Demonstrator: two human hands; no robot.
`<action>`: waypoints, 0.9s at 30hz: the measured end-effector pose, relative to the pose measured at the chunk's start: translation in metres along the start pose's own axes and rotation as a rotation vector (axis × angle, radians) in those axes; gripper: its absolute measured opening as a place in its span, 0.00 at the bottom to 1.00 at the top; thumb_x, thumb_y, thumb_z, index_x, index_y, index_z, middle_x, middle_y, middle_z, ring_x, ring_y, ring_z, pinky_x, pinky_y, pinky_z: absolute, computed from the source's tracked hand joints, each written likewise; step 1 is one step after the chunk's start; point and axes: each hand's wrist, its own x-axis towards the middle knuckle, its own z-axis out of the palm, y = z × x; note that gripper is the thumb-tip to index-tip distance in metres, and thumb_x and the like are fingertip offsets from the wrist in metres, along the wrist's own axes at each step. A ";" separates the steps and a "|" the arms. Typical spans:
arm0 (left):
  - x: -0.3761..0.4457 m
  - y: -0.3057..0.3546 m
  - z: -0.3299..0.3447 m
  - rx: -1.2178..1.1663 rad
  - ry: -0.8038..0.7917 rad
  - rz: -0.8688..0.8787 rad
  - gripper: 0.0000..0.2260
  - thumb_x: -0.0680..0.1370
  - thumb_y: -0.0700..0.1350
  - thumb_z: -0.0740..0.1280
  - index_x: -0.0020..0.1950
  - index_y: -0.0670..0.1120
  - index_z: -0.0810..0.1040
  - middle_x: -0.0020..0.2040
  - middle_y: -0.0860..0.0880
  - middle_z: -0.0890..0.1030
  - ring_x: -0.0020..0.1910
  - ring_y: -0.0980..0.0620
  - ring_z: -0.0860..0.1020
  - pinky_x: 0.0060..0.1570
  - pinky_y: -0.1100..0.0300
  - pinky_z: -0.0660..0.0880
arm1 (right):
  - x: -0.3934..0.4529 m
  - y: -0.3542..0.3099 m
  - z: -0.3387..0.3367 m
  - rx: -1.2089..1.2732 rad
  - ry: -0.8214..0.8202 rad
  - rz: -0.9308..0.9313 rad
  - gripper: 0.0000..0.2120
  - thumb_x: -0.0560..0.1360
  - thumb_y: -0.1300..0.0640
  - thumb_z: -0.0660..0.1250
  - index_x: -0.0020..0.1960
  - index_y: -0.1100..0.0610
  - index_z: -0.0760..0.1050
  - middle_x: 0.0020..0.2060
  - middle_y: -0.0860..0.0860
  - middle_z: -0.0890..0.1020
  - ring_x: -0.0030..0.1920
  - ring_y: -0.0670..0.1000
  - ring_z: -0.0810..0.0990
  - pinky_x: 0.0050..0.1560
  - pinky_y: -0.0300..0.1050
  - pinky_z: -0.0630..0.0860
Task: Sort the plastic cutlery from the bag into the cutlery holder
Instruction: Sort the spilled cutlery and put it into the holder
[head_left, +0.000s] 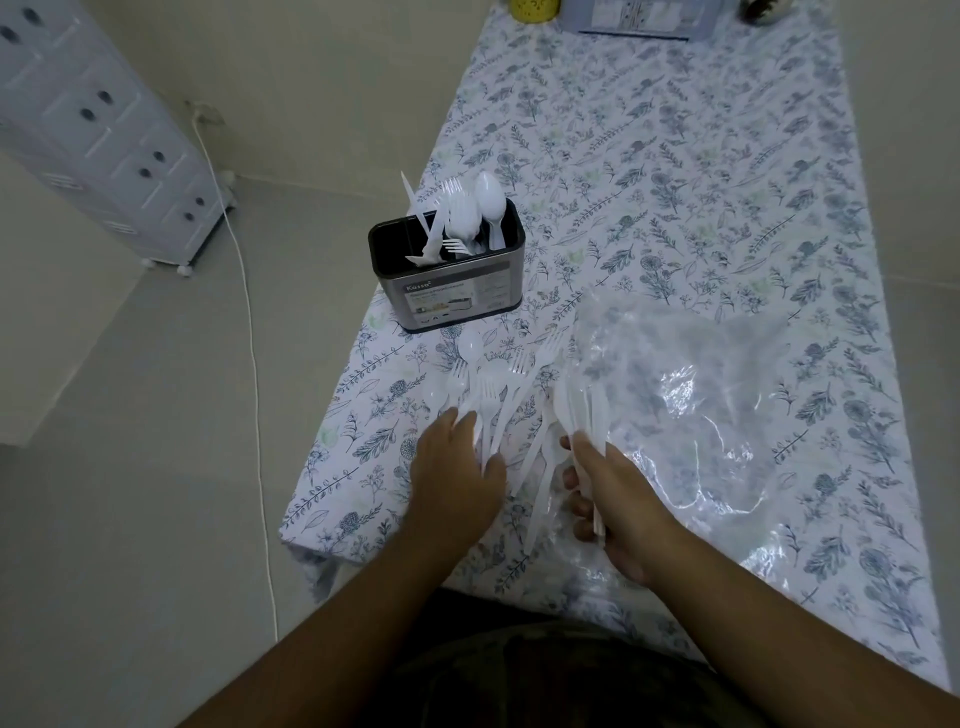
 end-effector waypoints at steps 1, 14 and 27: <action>0.003 -0.002 0.006 0.102 -0.038 0.018 0.32 0.79 0.56 0.61 0.80 0.47 0.57 0.81 0.45 0.55 0.80 0.43 0.52 0.76 0.44 0.55 | 0.000 0.002 -0.001 0.011 0.005 0.010 0.17 0.84 0.41 0.58 0.59 0.53 0.76 0.36 0.51 0.73 0.27 0.47 0.66 0.26 0.40 0.64; -0.005 0.020 0.019 0.185 -0.138 0.143 0.31 0.79 0.58 0.60 0.80 0.47 0.58 0.79 0.43 0.59 0.77 0.44 0.56 0.74 0.46 0.57 | 0.003 0.006 -0.022 0.052 -0.080 0.004 0.12 0.85 0.56 0.59 0.65 0.61 0.71 0.38 0.54 0.79 0.27 0.49 0.69 0.26 0.42 0.66; 0.000 0.005 0.010 0.139 -0.082 0.068 0.33 0.79 0.57 0.61 0.80 0.47 0.56 0.81 0.43 0.54 0.79 0.43 0.53 0.77 0.44 0.53 | 0.008 0.006 -0.025 0.182 -0.098 0.050 0.11 0.85 0.54 0.58 0.54 0.61 0.73 0.41 0.57 0.78 0.30 0.51 0.71 0.34 0.48 0.69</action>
